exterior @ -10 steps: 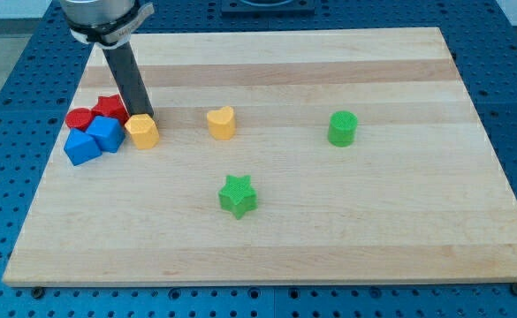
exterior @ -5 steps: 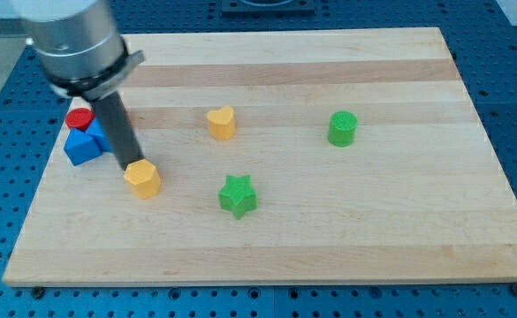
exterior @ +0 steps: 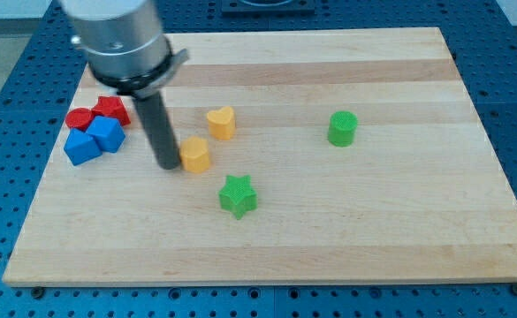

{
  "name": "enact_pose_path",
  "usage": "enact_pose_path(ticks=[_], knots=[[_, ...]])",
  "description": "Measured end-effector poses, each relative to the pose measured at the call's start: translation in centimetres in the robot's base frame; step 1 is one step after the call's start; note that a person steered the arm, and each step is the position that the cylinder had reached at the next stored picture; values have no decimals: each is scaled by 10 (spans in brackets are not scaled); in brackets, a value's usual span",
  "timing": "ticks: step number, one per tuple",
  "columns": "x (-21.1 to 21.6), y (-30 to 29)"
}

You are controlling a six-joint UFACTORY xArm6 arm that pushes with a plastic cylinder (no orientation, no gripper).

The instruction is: Push hexagon close to the heart

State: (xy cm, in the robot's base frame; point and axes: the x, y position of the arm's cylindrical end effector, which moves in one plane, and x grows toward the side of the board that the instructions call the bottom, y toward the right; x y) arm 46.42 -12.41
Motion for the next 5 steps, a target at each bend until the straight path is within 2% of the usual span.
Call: enact_pose_path(ticks=[2, 3, 5], knots=[[27, -20], [27, 17], [20, 44]])
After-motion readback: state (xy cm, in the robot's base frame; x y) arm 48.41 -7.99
